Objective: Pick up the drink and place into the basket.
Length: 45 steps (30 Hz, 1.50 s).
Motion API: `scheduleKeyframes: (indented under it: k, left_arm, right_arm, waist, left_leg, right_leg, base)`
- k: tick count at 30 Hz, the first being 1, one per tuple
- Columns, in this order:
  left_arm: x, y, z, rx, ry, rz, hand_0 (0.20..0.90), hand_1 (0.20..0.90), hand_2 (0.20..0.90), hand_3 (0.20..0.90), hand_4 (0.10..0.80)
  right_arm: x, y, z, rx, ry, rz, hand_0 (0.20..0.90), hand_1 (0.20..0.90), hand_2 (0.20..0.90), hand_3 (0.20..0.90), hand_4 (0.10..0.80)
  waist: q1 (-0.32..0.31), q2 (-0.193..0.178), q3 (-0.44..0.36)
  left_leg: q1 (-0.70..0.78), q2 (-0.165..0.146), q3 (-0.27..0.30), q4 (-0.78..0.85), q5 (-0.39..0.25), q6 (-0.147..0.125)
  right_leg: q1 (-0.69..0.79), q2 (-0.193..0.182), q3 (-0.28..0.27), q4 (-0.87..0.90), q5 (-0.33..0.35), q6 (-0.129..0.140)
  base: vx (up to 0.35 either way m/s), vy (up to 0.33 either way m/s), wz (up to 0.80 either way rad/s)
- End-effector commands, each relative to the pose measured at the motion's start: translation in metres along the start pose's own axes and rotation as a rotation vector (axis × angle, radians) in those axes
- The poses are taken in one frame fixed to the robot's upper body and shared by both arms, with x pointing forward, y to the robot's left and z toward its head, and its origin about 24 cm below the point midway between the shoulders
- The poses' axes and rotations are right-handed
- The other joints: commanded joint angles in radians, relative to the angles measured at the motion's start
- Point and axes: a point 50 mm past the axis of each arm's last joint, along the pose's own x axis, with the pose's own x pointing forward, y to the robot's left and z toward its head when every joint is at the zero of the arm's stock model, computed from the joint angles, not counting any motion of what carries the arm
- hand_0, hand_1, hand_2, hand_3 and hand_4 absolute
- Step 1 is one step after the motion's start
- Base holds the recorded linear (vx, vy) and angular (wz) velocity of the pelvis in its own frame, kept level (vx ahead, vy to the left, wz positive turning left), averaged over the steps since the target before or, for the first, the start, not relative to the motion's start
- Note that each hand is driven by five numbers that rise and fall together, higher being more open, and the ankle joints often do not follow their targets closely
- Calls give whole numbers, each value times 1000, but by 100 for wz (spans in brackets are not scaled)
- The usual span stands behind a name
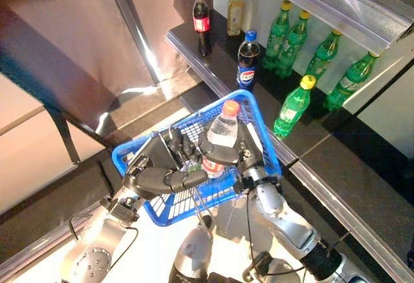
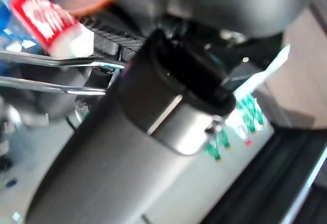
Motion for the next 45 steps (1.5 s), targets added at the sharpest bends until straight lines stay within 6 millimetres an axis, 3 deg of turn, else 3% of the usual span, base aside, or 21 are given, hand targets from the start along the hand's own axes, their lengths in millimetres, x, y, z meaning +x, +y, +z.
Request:
scheduleKeyframes:
  k: [1, 4, 6, 8, 16, 22, 25, 27, 28, 29, 38, 45]
  left_arm:
    - [19, -62, 78, 146, -509, -499, 300, 300, 300, 200, 100]
    - [20, -68, 79, 133, -521, -560, 300, 300, 300, 200, 100]
    - [20, -69, 80, 130, -523, -574, 300, 300, 300, 200, 100]
    - [21, -74, 79, 90, -513, -626, 300, 300, 300, 200, 100]
    - [25, -81, 77, 72, -496, -690, 300, 300, 300, 200, 100]
    - [28, -81, 78, 60, -491, -670, 300, 300, 300, 200, 100]
    - [27, -79, 79, 47, -492, -652, 300, 300, 300, 200, 100]
    - [27, -77, 78, 38, -489, -639, 300, 300, 300, 200, 100]
    - [27, -77, 78, 36, -488, -636, 300, 300, 300, 200, 100]
    - [28, -76, 77, 26, -486, -623, 300, 300, 300, 200, 100]
    - [30, -69, 78, 7, -486, -526, 300, 300, 300, 200, 100]
    - [28, -55, 79, -43, -508, -385, 300, 300, 300, 200, 100]
  right_arm:
    - [10, 41, 36, 291, -192, 69, 300, 300, 300, 200, 100]
    - [8, 47, 18, 497, -84, 81, 300, 300, 300, 200, 100]
    - [8, 48, 15, 543, -62, 89, 300, 300, 300, 200, 100]
    - [4, 56, -2, 725, 28, 86, 300, 300, 300, 200, 100]
    - [-10, 77, -46, 997, 232, 77, 300, 300, 300, 200, 100]
    - [-12, 76, -67, 1243, 335, -34, 300, 300, 300, 200, 100]
    - [-10, 73, -70, 1277, 347, -76, 300, 300, 300, 200, 100]
    - [-8, 71, -70, 1298, 351, -105, 618, 618, 618, 571, 471]
    - [-8, 70, -70, 1301, 352, -111, 822, 822, 822, 809, 709]
    - [-7, 68, -71, 1304, 355, -137, 900, 900, 900, 900, 800]
    - [-11, 60, -77, 1260, 371, -207, 900, 900, 900, 900, 800]
    - [-22, 51, -69, 1197, 325, -190, 900, 900, 900, 900, 800]
  waist:
    - [14, -15, -286]
    - [22, -17, -286]
    - [23, -17, -285]
    - [32, -18, -283]
    - [56, -22, -283]
    - [71, -27, -285]
    - [76, -31, -287]
    - [78, -34, -289]
    - [78, -34, -288]
    - [80, -37, -290]
    - [76, -55, -302]
    - [52, -67, -313]
  left_leg:
    - [-87, -57, -45, 99, 88, -6]
    - [-94, -60, -49, 104, 88, -6]
    - [-95, -61, -50, 105, 87, -6]
    - [-102, -64, -54, 111, 85, -6]
    - [-101, -68, -61, 109, 53, -9]
    - [-110, -75, -71, 110, 40, -7]
    - [-108, -77, -74, 107, 36, -5]
    - [-103, -76, -76, 103, 32, -4]
    - [-102, -75, -76, 102, 32, -4]
    - [-98, -75, -77, 99, 27, -4]
    - [-78, -63, -71, 89, 13, -2]
    - [-56, -46, -52, 71, 11, -1]
  right_leg:
    - [184, 67, -32, -201, 56, -3]
    - [188, 67, -41, -200, 57, -3]
    - [189, 67, -42, -199, 57, -3]
    - [192, 67, -50, -198, 58, -2]
    - [199, 67, -52, -201, 50, 14]
    - [205, 66, -66, -204, 55, 18]
    - [209, 67, -70, -206, 57, 20]
    - [212, 68, -71, -208, 60, 21]
    - [213, 68, -71, -208, 60, 21]
    - [216, 69, -71, -210, 61, 22]
    - [235, 79, -61, -223, 66, 24]
    - [248, 91, -42, -240, 73, 27]
  base:
    - [2, -2, 8]
    - [-2, -5, 15]
    - [0, -3, 6]
    - [-1, -3, 3]
    - [11, -5, 7]
    - [3, 2, 1]
    - [14, 10, 2]
    - [31, 11, 4]
    - [36, 7, 9]
    - [51, 11, 10]
    - [35, 0, 1]
    - [20, -6, -2]
